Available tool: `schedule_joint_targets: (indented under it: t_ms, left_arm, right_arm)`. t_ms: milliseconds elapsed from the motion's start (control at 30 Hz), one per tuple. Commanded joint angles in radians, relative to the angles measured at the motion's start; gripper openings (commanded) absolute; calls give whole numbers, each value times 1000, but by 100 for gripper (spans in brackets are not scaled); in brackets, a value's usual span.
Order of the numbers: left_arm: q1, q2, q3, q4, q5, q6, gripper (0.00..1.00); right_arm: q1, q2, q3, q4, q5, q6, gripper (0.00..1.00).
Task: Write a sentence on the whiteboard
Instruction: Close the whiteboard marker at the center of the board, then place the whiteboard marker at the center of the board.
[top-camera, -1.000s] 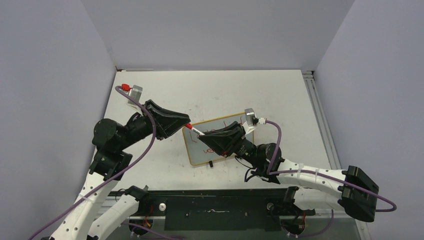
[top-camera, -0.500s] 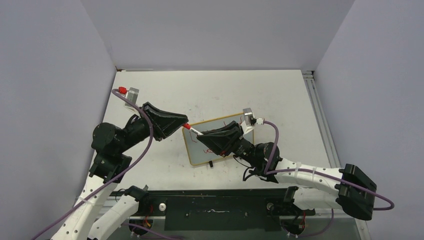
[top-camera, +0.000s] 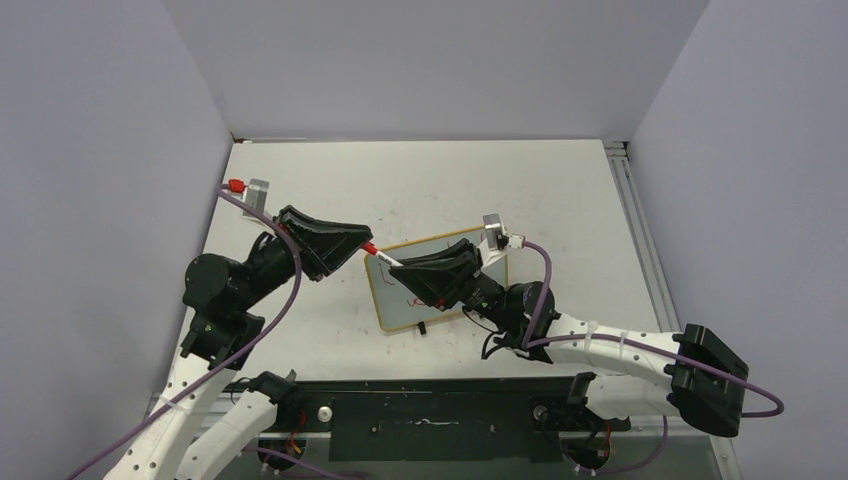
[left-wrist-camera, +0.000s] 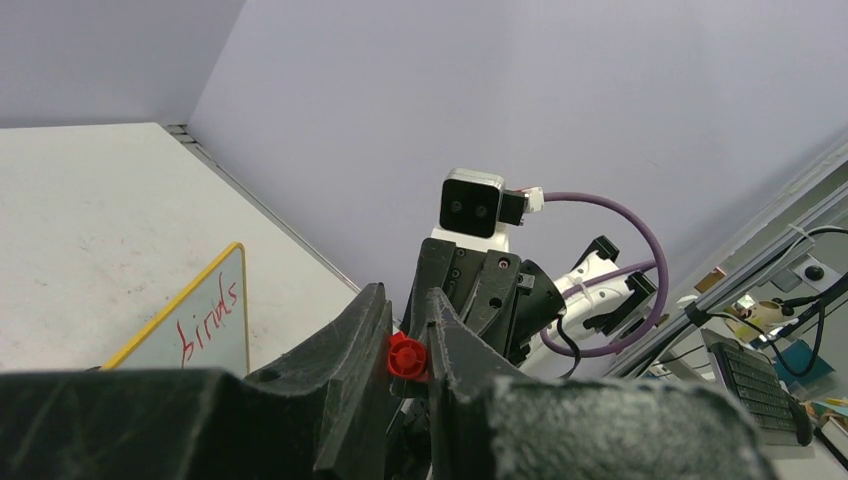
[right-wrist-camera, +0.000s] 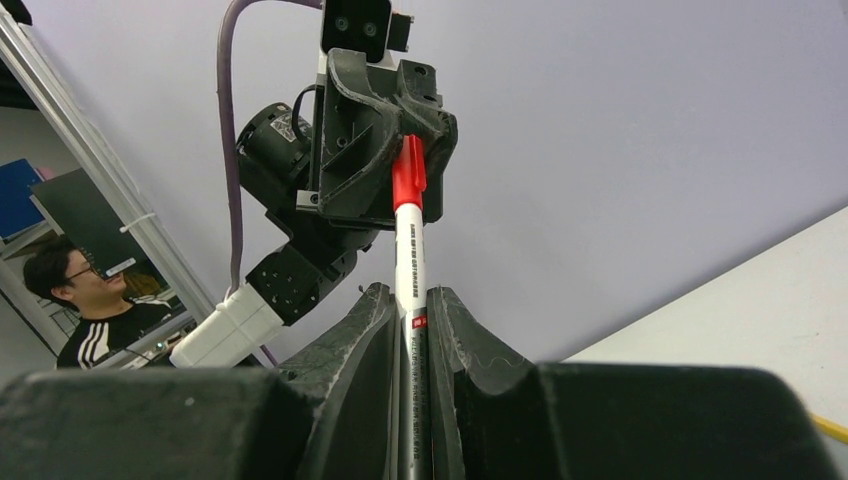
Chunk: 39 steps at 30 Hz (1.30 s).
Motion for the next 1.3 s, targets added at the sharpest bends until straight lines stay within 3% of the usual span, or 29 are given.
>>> schedule_joint_targets:
  t_ms: [0,600,900,967,1267]
  left_arm:
    - [-54,-2,-31,-7,86,-4,0]
    - [-218,-14,-97,-52,-22,40,0]
    - [-222,36,120,-353,-139,251,0]
    - [-222,80,185,-384,-143,284,7]
    - [-207,197,474,-523,-195,448,77]
  right_arm:
    - [-9,26,76,21,40,-40,5]
    - [-8,35,125,24,82,-97,5]
    - [-9,-52,123,-138,136,-154,5]
    - [-6,-83,125,-204,157,-171,5]
    - [-5,-232,106,-490,378,-232,5]
